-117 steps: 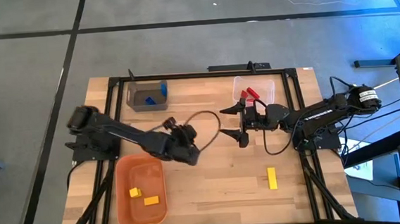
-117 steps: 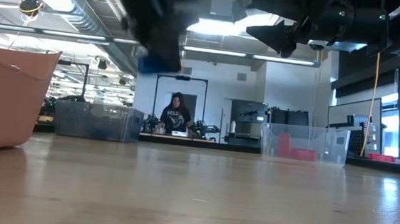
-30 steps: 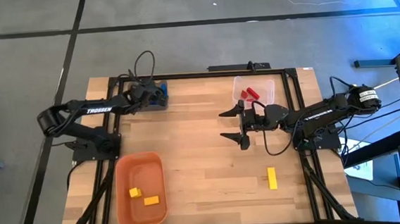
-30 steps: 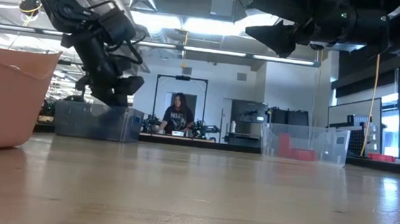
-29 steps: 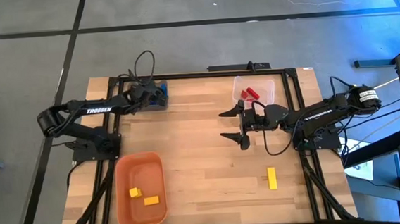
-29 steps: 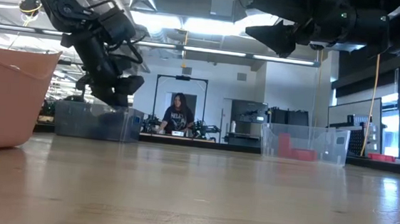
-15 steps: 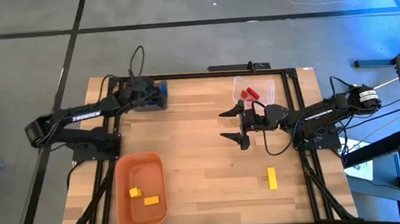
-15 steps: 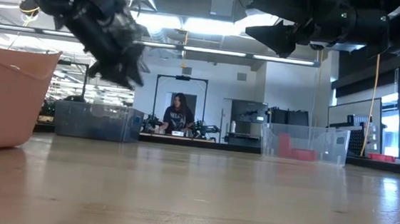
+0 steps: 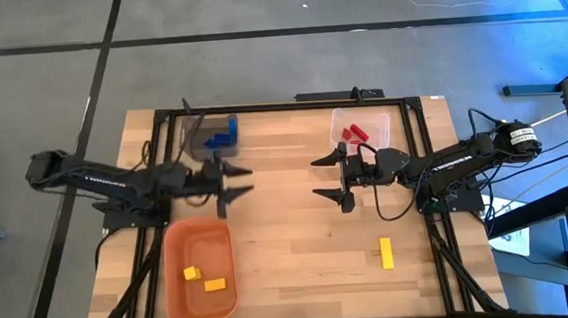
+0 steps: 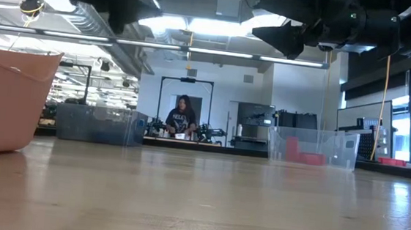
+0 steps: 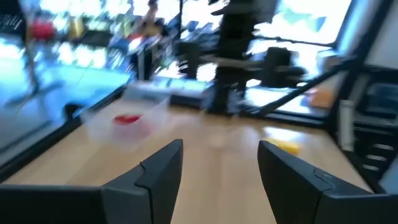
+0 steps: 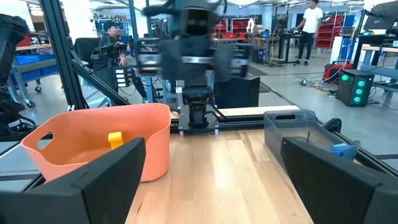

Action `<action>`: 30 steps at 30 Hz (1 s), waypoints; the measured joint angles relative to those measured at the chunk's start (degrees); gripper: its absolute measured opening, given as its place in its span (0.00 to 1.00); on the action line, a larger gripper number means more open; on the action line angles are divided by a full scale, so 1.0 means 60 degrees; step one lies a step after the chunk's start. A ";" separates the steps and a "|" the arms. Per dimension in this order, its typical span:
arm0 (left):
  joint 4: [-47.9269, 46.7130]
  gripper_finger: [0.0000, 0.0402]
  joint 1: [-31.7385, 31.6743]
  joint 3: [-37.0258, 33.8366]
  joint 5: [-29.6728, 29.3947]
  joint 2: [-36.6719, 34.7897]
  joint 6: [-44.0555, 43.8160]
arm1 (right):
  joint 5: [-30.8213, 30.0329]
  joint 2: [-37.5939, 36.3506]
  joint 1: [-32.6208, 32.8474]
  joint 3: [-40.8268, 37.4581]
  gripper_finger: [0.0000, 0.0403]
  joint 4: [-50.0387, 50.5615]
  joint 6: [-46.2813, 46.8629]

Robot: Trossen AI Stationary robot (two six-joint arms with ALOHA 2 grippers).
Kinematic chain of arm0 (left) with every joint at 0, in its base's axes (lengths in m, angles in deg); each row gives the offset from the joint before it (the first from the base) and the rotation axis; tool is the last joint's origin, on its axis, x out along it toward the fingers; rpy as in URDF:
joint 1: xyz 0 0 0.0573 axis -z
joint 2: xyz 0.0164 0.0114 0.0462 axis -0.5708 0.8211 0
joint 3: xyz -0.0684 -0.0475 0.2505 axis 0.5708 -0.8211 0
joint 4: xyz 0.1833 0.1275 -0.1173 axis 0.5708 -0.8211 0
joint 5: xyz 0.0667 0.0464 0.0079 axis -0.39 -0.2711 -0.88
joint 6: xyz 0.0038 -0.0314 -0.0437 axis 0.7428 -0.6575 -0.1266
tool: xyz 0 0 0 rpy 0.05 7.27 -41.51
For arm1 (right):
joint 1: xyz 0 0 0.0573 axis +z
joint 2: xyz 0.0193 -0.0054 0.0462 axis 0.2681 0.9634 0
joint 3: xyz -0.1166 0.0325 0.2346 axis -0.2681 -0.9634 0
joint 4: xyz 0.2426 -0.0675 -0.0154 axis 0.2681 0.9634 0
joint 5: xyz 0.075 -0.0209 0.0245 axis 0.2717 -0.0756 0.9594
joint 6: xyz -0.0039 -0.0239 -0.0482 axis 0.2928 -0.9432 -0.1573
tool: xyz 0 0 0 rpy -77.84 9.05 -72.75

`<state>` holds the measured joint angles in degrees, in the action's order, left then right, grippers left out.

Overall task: Sort & place blocks by color
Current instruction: Return to Home Position

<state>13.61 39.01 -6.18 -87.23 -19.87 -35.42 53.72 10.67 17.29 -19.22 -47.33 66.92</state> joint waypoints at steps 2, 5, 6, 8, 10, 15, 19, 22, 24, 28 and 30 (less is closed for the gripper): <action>0.0854 0.50 0.0673 -0.0420 -0.0332 -0.0004 0.0356 | 0.0004 0.0000 -0.0003 0.0000 0.93 0.0000 0.0010; 0.1549 0.50 0.1325 -0.0864 -0.0589 -0.0027 0.0598 | 0.0004 0.0000 0.0000 0.0000 0.93 -0.0007 0.0047; 0.1659 0.50 0.1442 -0.0901 -0.0662 -0.0070 0.0703 | 0.0004 0.0000 -0.0003 0.0000 0.93 -0.0008 0.0046; 0.1739 0.50 0.1549 -0.0891 -0.0868 -0.0102 0.0909 | 0.0004 0.0000 0.0000 0.0000 0.93 -0.0032 0.0040; 0.1631 0.50 0.1576 -0.0896 -0.0903 -0.0176 0.1221 | 0.0004 0.0000 0.0000 0.0000 0.93 -0.0069 0.0040; 0.1317 0.50 0.1575 -0.0895 -0.1036 -0.0300 0.1681 | -0.0086 0.0000 0.0000 0.0000 0.93 -0.0070 0.0026; 0.1056 0.50 0.1654 -0.0890 -0.1011 -0.0482 0.1689 | -0.0499 0.0000 0.0000 0.0000 0.93 -0.0063 0.0033; 0.0667 0.50 0.1654 -0.0890 -0.1039 -0.0650 0.1671 | -0.0499 0.0000 -0.0003 0.0000 0.93 0.0010 0.0033; 0.0392 0.50 0.1662 -0.0890 -0.1037 -0.0763 0.1641 | -0.0453 -0.0006 0.0000 0.0000 0.93 0.0007 0.0024; 0.0038 0.49 0.1665 -0.0890 -0.1035 -0.0947 0.1766 | -0.0346 -0.0008 0.0000 0.0000 0.93 0.0012 0.0053; -0.0556 0.47 0.1665 -0.0890 -0.1176 -0.1173 0.1999 | -0.0346 -0.0164 0.0000 -0.0005 0.93 0.0200 0.0183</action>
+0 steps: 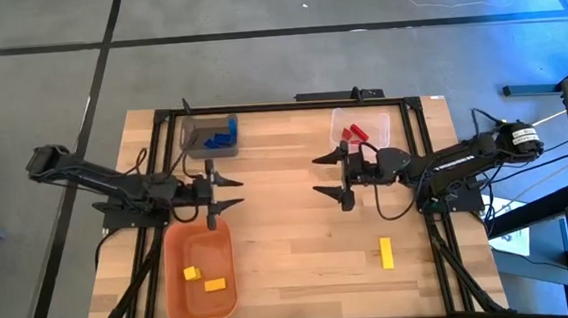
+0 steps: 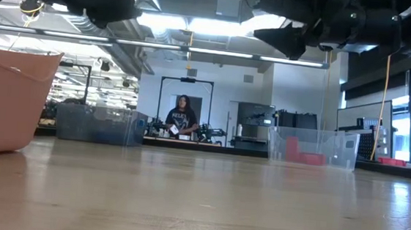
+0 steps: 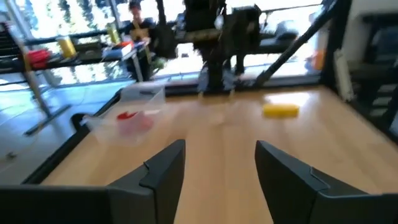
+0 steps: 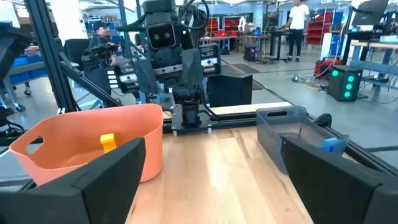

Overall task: Sort & place blocks by color
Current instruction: Return to Home Position

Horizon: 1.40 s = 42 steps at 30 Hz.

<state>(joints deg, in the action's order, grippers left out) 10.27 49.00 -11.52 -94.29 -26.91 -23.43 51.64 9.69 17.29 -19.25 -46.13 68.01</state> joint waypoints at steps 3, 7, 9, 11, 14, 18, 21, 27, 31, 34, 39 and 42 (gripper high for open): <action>-0.0746 0.40 0.0000 -0.0224 -0.0403 -0.0687 0.0099 | 0.0002 -0.0592 0.0000 -0.0002 0.93 0.0565 0.0046; -0.0700 0.28 -0.0004 -0.1143 -0.0443 -0.2091 0.0160 | 0.0004 -0.1369 0.0000 -0.0002 0.93 0.1742 0.0202; -0.0562 0.19 -0.0004 -0.1748 -0.0382 -0.2909 0.0154 | 0.0010 -0.1626 0.0000 -0.0002 0.93 0.2008 0.0328; -0.0481 0.09 -0.0004 -0.2230 -0.0253 -0.3821 0.0147 | 0.0011 -0.1746 0.0030 -0.0002 0.93 0.2127 0.0335; -0.0439 0.02 -0.0007 -0.2852 -0.0106 -0.5092 0.0097 | 0.0011 -0.1767 0.0159 -0.0002 0.93 0.2120 0.0251; -0.1535 0.00 -0.0063 -0.3024 0.0098 -0.6520 0.0000 | 0.0022 -0.1767 0.0266 -0.0002 0.93 0.2116 -0.0005; -0.2736 0.00 -0.0194 -0.3024 0.0427 -0.7293 -0.0212 | 0.0012 -0.1802 0.0262 -0.0002 0.93 0.2104 -0.0020; -0.3424 0.00 -0.0759 -0.3013 0.0975 -0.7407 -0.0670 | 0.0011 -0.2100 0.0262 0.0005 0.93 0.2549 0.0001; -0.3474 0.00 -0.1153 -0.3013 0.1491 -0.7427 -0.0831 | 0.0007 -0.2741 0.0262 0.0002 0.93 0.3669 0.0066; -0.3493 0.00 -0.1362 -0.3016 0.1510 -0.7427 -0.0839 | 0.0007 -0.3157 0.0266 0.0002 0.93 0.4080 0.0290; -0.3502 0.00 -0.1519 -0.3016 0.1489 -0.7427 -0.0633 | -0.0035 -0.3330 0.0327 0.0002 0.93 0.4393 0.0250; -0.3504 0.00 -0.1515 -0.3016 0.1483 -0.7427 -0.0400 | -0.0069 -0.3333 0.0324 0.0002 0.93 0.4528 0.0127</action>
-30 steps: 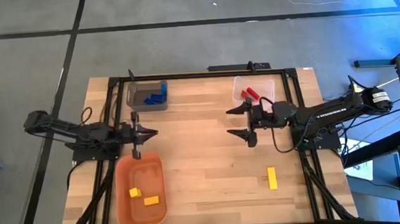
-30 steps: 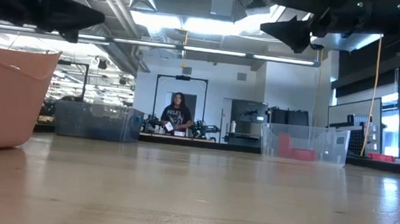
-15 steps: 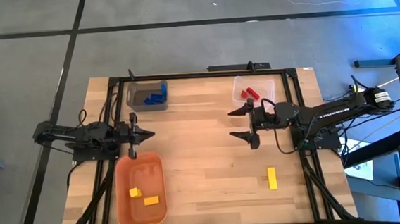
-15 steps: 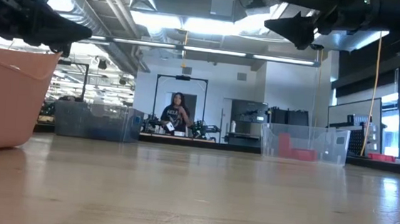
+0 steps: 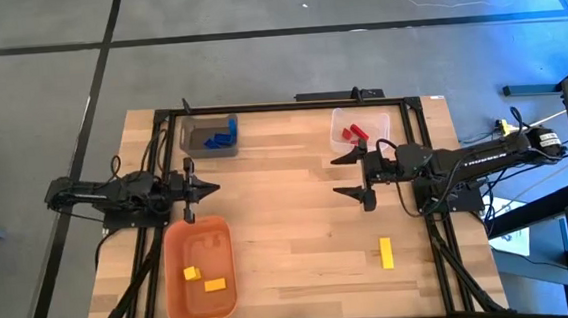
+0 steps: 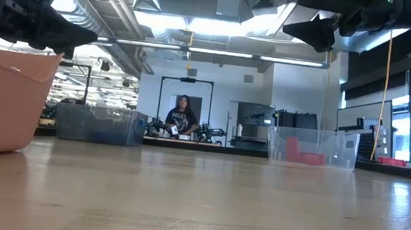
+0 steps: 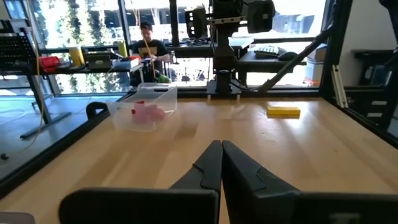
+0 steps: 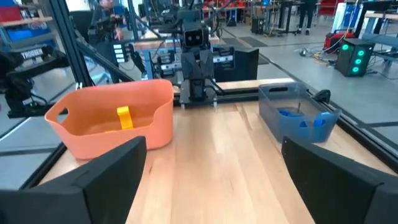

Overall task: Sort & place blocks by color
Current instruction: Return to Home Position

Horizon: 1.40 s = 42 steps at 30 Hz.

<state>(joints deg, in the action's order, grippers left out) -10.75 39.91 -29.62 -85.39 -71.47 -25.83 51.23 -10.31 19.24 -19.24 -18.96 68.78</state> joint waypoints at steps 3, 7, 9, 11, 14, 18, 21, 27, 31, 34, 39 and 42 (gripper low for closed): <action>0.0000 0.00 0.0000 0.0000 -0.0018 0.0000 0.0039 | -0.0011 0.0000 0.0000 0.0000 0.93 0.0018 -0.0066; -0.0004 0.01 0.0000 0.0000 -0.0022 0.0000 0.0044 | -0.0015 -0.0067 0.0000 0.0000 0.93 0.0049 -0.0079; -0.0004 0.01 0.0000 0.0000 -0.0025 0.0000 0.0064 | -0.0032 -0.0134 0.0000 0.0000 0.93 0.0079 -0.0085; -0.0004 0.00 0.0000 0.0000 -0.0055 0.0000 0.0061 | -0.0242 -0.0271 0.0000 -0.0092 0.93 0.0127 -0.0099; -0.0004 0.01 0.0000 0.0000 -0.0065 0.0000 0.0071 | -0.0930 -0.0665 -0.0001 -0.0601 0.93 -0.0059 -0.0114; -0.0004 0.02 0.0000 0.0000 -0.0071 0.0000 0.0072 | -0.1631 -0.1494 -0.0006 -0.1641 0.93 -0.0866 -0.0083; -0.0004 0.02 0.0000 0.0000 -0.0098 0.0000 0.0076 | -0.1855 -0.2169 -0.0085 -0.2403 0.93 -0.1511 -0.0103; -0.0004 0.01 0.0000 0.0000 -0.0098 0.0000 0.0072 | -0.1854 -0.3368 -0.0335 -0.3354 0.93 -0.1805 0.0184; -0.0004 0.02 0.0000 0.0000 -0.0098 0.0000 0.0069 | -0.1851 -0.3785 -0.0364 -0.3479 0.93 -0.1803 0.0240; -0.0004 0.02 0.0000 0.0000 -0.0100 0.0000 0.0066 | -0.1847 -0.3825 -0.0364 -0.3479 0.93 -0.1760 0.0375; -0.0004 0.00 0.0000 0.0000 -0.0101 0.0000 0.0061 | -0.2051 -0.3825 -0.0364 -0.3483 0.86 -0.1394 0.0404; -0.0004 0.02 0.0003 0.0000 -0.0102 0.0000 0.0062 | -0.1971 -0.3825 -0.0364 -0.3483 0.71 -0.1369 0.0355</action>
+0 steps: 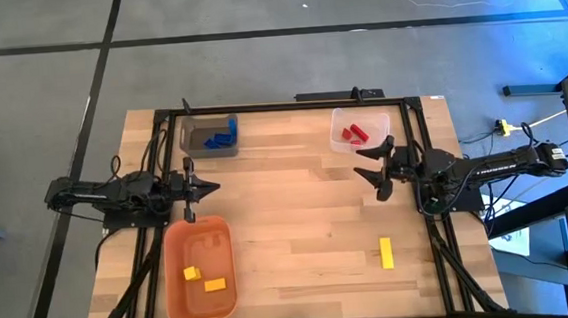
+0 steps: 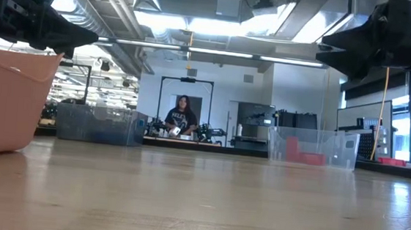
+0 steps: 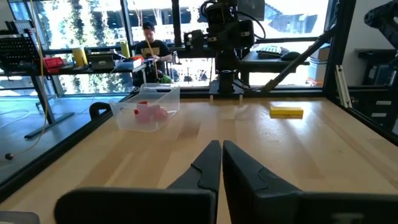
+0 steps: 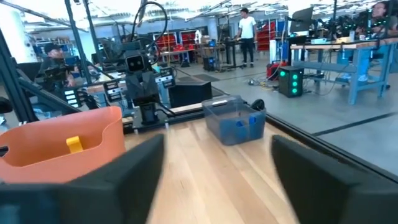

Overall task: Sort & place blocks by color
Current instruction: Return to Home Position

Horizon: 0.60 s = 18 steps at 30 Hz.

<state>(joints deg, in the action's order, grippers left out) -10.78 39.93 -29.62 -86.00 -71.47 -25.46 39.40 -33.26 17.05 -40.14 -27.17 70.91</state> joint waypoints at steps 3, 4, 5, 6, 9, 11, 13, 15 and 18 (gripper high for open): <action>0.0000 0.03 -0.0003 0.0000 -0.0003 0.0000 0.0003 | 0.0044 0.0000 0.0000 0.0000 0.43 0.0024 -0.0146; 0.0000 0.03 -0.0003 0.0000 -0.0003 0.0000 0.0003 | 0.0040 -0.0004 0.0000 0.0000 0.31 0.0024 -0.0171; 0.0000 0.03 -0.0002 0.0000 -0.0002 0.0000 0.0003 | 0.0040 -0.0009 0.0000 0.0000 0.19 0.0024 -0.0207; 0.0000 0.03 -0.0003 0.0000 -0.0003 0.0000 0.0003 | 0.0042 -0.0026 0.0000 0.0000 0.10 0.0024 -0.0302; 0.0000 0.02 -0.0003 0.0000 -0.0003 0.0000 -0.0001 | 0.0044 -0.0179 0.0000 0.0000 0.04 0.0076 -0.0392; 0.0000 0.01 -0.0003 0.0000 -0.0003 0.0000 -0.0001 | 0.0044 -0.0377 0.0000 0.0000 0.01 0.0332 -0.0441; 0.0000 0.00 0.0000 0.0000 -0.0003 0.0000 0.0003 | 0.0044 -0.0703 0.0000 0.0000 0.01 0.0613 -0.0473; 0.0000 0.01 0.0000 0.0000 -0.0003 0.0000 0.0003 | 0.0054 -0.1114 0.0000 0.0000 0.01 0.0989 -0.0474; -0.0004 0.02 -0.0003 0.0000 -0.0003 0.0000 0.0003 | 0.0357 -0.1774 0.0000 0.0000 0.01 0.1820 -0.0421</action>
<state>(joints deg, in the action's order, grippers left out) -10.80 39.91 -29.62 -86.02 -71.47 -25.44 41.54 -43.90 17.05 -40.14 -16.25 68.38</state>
